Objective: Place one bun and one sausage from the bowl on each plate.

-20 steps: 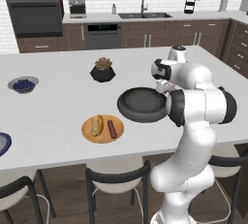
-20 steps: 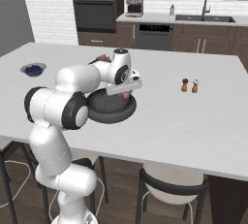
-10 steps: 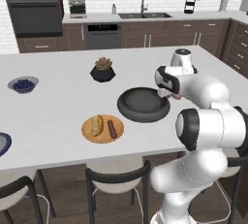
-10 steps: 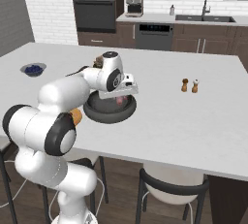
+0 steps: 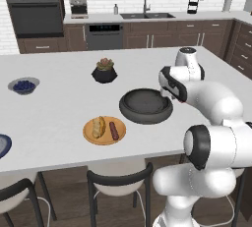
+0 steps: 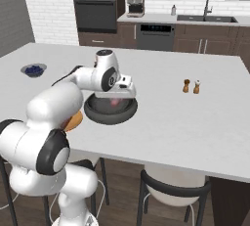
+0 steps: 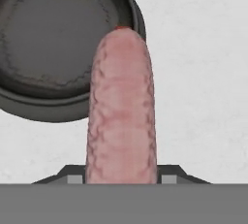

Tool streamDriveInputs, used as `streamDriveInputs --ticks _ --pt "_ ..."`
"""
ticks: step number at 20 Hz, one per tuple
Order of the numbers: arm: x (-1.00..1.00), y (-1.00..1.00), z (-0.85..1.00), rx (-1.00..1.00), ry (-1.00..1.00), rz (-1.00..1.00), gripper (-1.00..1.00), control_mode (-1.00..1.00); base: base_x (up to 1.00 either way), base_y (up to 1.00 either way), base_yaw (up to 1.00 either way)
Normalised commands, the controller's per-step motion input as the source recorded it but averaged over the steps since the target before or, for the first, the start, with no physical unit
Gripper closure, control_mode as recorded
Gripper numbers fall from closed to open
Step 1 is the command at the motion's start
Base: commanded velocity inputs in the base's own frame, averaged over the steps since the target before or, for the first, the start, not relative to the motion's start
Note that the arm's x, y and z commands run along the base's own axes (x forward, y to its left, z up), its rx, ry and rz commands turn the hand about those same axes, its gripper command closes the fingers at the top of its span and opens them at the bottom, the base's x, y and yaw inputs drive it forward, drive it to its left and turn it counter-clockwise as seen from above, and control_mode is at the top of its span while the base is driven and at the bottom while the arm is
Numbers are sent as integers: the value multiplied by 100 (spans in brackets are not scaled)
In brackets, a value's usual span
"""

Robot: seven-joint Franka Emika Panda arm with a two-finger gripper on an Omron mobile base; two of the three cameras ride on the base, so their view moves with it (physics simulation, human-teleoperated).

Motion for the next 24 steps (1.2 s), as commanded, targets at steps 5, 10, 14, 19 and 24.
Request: streamDriveInputs --ticks 5,10,14,19,24 --pt "-32 0 5 3 0 -25 100 -100 0 0 0" --pt "-46 -3 -6 2 0 -2 100 -100 0 0 0" --pt "-64 0 -3 1 2 0 100 -100 0 0 0" --pt "-47 0 7 3 2 0 100 -100 0 0 0" --pt "-17 0 17 2 0 0 100 -100 0 0 0"
